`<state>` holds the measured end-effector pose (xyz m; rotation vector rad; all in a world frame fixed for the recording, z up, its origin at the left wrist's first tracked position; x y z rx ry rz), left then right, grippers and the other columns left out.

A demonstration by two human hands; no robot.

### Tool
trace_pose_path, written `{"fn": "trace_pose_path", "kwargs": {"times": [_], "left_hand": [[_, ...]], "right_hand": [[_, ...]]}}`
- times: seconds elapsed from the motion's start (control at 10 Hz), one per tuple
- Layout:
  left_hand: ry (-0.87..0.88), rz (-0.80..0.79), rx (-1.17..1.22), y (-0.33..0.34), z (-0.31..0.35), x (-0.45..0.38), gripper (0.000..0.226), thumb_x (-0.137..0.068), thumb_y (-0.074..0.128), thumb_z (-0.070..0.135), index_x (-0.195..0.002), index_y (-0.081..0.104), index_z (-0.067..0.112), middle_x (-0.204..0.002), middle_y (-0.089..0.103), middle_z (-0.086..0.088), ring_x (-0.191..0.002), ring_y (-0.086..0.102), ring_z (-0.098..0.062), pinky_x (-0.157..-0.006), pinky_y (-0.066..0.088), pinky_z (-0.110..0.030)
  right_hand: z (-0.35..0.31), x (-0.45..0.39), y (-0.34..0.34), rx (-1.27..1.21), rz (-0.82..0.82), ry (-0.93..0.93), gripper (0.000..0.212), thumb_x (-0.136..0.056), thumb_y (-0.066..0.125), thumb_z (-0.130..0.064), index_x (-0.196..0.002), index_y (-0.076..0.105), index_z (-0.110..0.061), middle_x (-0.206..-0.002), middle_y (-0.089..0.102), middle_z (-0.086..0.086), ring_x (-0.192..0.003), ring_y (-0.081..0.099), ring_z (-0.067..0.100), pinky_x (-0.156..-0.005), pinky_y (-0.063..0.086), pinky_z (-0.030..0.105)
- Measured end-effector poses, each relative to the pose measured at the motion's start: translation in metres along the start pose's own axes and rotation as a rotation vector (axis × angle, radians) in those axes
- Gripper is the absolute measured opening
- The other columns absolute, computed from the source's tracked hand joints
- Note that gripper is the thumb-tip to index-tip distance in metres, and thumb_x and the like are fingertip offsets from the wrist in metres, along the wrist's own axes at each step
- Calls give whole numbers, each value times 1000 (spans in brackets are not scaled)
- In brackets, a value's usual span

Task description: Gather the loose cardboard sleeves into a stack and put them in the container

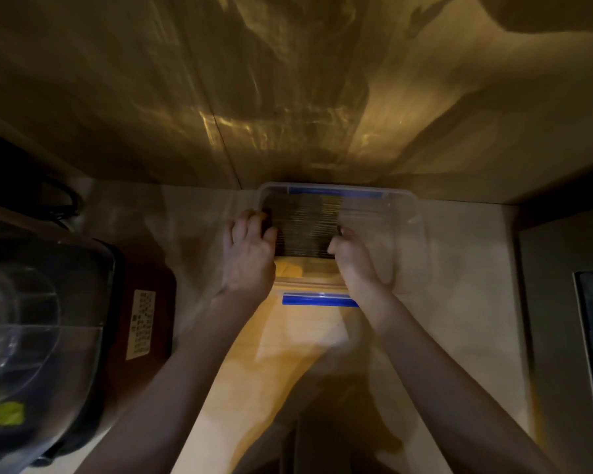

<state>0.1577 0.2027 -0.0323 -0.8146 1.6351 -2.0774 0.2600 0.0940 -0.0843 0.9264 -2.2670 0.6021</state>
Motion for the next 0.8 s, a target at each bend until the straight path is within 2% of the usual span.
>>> {"fn": "trace_pose_path", "kwargs": {"times": [0.1,0.2,0.3,0.4,0.5,0.6,0.7,0.8], "left_hand": [[-1,9,70,3,-1,0,45,-87,51,10,-131,41,9,-147,27,-15,-139,11,-30,-111,20,-42],[-12,4,110,4,-1,-2,46,-86,51,7,-131,39,7,-148,24,-15,-140,7,-29,-109,27,-37],[-9,14,111,-1,0,2,47,-86,51,7,-131,39,7,-149,22,-14,-141,5,-28,-110,27,-37],[-11,-22,119,4,0,2,48,-85,53,11,-131,40,9,-148,24,-13,-141,7,-27,-109,27,-36],[-16,-2,174,-8,-2,0,43,-84,54,16,-126,47,9,-138,39,-14,-133,26,-27,-104,33,-35],[-6,-7,258,-37,-1,0,30,-86,53,18,-115,56,12,-115,58,-13,-98,54,-23,-77,49,-35],[65,39,358,-84,9,-3,24,-86,52,17,-109,60,14,-104,65,-12,-87,59,-21,-72,50,-36],[75,42,481,-128,16,0,26,-86,53,21,-110,61,15,-109,66,-12,-99,61,-27,-87,50,-42]], "right_hand": [[19,-7,7,-249,-37,162,15,-90,42,-26,-92,57,-24,-116,60,10,-113,52,26,-107,35,42],[27,-17,5,-288,2,160,31,-90,40,-40,-108,59,-24,-119,62,8,-112,55,24,-108,35,47],[23,-13,5,-302,0,149,35,-89,38,-46,-108,60,-27,-114,65,5,-111,56,24,-108,36,47],[18,-12,2,-370,-12,160,27,-94,34,-40,-90,59,-28,-101,63,1,-100,57,19,-99,40,40],[-4,1,-18,-408,69,98,26,-96,34,-29,-89,58,-23,-98,62,1,-100,56,22,-84,38,31],[-45,33,-52,-432,165,-80,29,-94,39,-22,-113,57,-10,-120,61,12,-117,53,27,-72,39,24],[-111,94,-83,-480,99,-379,16,-90,47,-17,-99,60,-17,-93,71,1,-93,64,13,-74,47,21],[-180,168,-144,-546,58,-572,17,-90,46,-13,-88,61,-19,-72,73,-5,-78,68,8,-72,51,17]]}}
Point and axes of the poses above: each hand's wrist, its own x-axis away from the middle knuckle, its own y-axis out of the palm, z = x × y, the point moved 9 cm from there along -x, towards the middle knuckle
